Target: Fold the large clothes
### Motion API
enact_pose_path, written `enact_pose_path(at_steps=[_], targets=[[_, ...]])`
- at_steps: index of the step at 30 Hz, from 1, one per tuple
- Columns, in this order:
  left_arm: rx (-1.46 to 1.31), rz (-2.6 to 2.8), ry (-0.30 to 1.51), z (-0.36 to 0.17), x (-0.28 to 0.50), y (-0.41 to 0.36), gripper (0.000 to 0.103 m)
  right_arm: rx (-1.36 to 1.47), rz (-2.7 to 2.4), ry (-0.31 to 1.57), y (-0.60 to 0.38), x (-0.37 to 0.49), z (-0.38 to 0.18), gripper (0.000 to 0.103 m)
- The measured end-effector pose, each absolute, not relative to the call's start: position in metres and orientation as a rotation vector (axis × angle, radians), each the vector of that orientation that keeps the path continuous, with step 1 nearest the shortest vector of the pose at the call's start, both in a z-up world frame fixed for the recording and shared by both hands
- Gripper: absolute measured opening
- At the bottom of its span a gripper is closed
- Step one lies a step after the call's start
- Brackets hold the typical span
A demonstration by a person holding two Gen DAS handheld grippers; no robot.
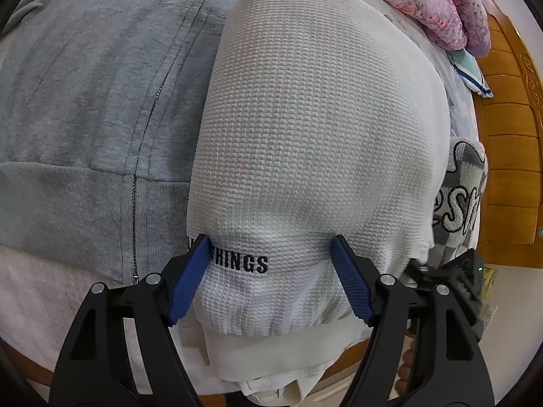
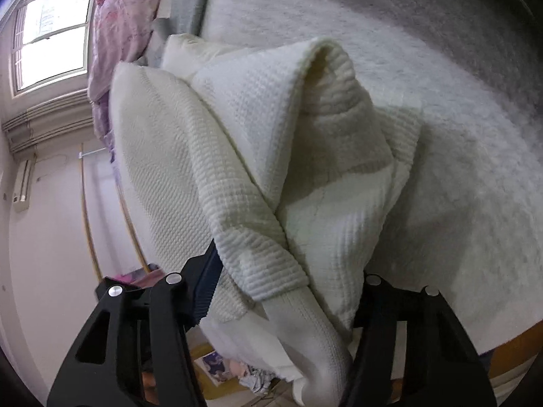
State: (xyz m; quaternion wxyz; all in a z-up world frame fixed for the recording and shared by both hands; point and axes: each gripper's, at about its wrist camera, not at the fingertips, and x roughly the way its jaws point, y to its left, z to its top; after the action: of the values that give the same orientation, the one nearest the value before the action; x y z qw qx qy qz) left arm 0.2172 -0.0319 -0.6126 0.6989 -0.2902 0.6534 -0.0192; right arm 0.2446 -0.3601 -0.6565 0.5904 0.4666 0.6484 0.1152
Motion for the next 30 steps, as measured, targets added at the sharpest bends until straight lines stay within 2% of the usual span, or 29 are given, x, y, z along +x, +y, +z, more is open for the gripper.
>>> enact_pose_path(at_steps=[1,3,5,8,10,16,20,23,25,27,30], targets=[[-0.631,-0.037,1.452,-0.611,0.217,-0.034,0.072,1.051,0.252,1.517,-0.357,0.243,-0.652,0.043],[-0.607,-0.031,1.445,-0.608,0.217,-0.037,0.068,0.956,0.245,1.512,-0.353,0.242,-0.635,0.031],[-0.627,-0.027,1.435,-0.604,0.214,-0.035,0.067,0.877,0.243,1.495,-0.348,0.238,-0.613,0.026],[-0.798,-0.005,1.389,-0.602,0.204,-0.02,0.067,0.917,0.258,1.482,-0.349,0.237,-0.603,0.025],[-0.943,0.023,1.364,-0.61,0.194,-0.01,0.085,0.995,0.252,1.505,-0.355,0.237,-0.611,0.025],[-1.039,0.072,1.395,-0.627,0.151,-0.013,0.085,1.16,0.257,1.527,-0.359,0.237,-0.623,0.025],[-1.059,0.065,1.438,-0.648,0.154,-0.019,0.084,1.215,0.252,1.55,-0.372,0.232,-0.633,0.025],[-0.971,0.05,1.447,-0.648,0.167,-0.027,0.072,1.125,0.237,1.56,-0.368,0.236,-0.632,0.025],[-0.884,0.038,1.45,-0.634,0.168,-0.033,0.048,0.914,0.249,1.555,-0.351,0.243,-0.613,0.024],[-0.786,0.017,1.422,-0.612,0.168,-0.04,0.035,0.757,0.257,1.543,-0.337,0.246,-0.597,0.024],[-0.654,-0.012,1.37,-0.581,0.17,-0.052,0.029,0.551,0.254,1.51,-0.317,0.25,-0.571,0.024]])
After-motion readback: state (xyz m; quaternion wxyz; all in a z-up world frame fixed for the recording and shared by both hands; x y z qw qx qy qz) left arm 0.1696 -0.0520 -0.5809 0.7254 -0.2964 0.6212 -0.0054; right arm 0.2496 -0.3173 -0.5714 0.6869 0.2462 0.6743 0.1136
